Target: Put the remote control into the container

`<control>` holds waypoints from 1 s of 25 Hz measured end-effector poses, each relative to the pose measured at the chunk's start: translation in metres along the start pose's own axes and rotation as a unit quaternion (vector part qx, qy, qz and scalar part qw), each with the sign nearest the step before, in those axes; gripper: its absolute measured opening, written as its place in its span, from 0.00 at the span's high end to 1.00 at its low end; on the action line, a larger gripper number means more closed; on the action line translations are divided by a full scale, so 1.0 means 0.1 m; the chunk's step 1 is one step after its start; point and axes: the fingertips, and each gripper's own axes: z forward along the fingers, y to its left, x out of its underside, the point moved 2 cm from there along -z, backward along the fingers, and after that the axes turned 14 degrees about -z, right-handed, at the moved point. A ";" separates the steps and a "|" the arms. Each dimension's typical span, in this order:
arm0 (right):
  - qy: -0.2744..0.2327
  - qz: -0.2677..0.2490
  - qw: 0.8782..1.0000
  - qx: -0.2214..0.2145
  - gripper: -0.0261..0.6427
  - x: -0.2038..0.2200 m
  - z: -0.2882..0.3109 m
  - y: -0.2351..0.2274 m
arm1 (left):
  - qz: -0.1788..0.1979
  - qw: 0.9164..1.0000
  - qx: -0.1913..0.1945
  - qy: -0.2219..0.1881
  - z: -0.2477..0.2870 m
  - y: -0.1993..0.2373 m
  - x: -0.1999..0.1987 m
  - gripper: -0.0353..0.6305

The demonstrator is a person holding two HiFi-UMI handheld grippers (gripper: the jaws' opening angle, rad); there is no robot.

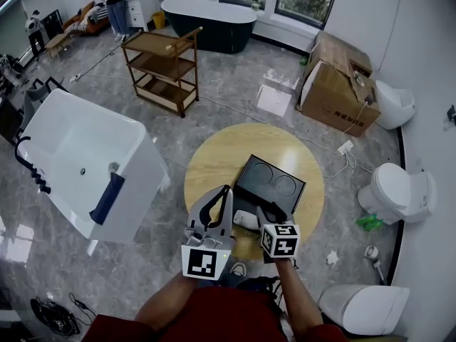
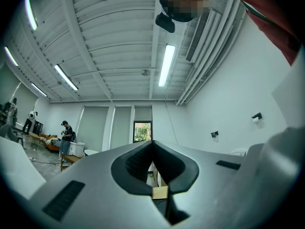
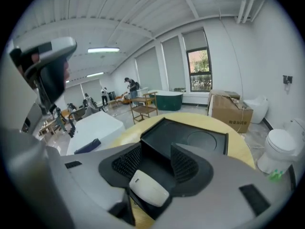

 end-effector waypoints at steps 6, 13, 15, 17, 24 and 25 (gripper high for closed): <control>-0.118 -0.014 0.992 0.027 0.68 -0.67 -0.54 0.00 | 0.002 1.000 0.004 -0.002 0.01 -0.02 -0.02 0.92; -0.245 -0.069 0.964 0.073 0.68 -1.32 -1.20 0.06 | -0.002 1.000 0.008 -0.003 0.04 -0.07 -0.05 0.92; -0.269 -0.087 0.956 0.081 0.68 -1.43 -1.34 0.09 | -0.003 1.000 0.010 -0.003 0.03 -0.09 -0.05 0.92; -0.286 -0.106 0.948 0.090 0.68 -1.53 -1.45 0.13 | -0.004 1.000 0.010 -0.002 0.03 -0.09 -0.07 0.92; -0.314 -0.133 0.932 0.123 0.68 -1.64 -1.66 0.19 | -0.005 1.000 0.013 -0.004 0.03 -0.10 -0.11 0.92; -0.315 -0.133 0.931 0.124 0.68 -1.65 -1.68 0.18 | -0.005 1.000 0.014 -0.004 0.03 -0.11 -0.11 0.92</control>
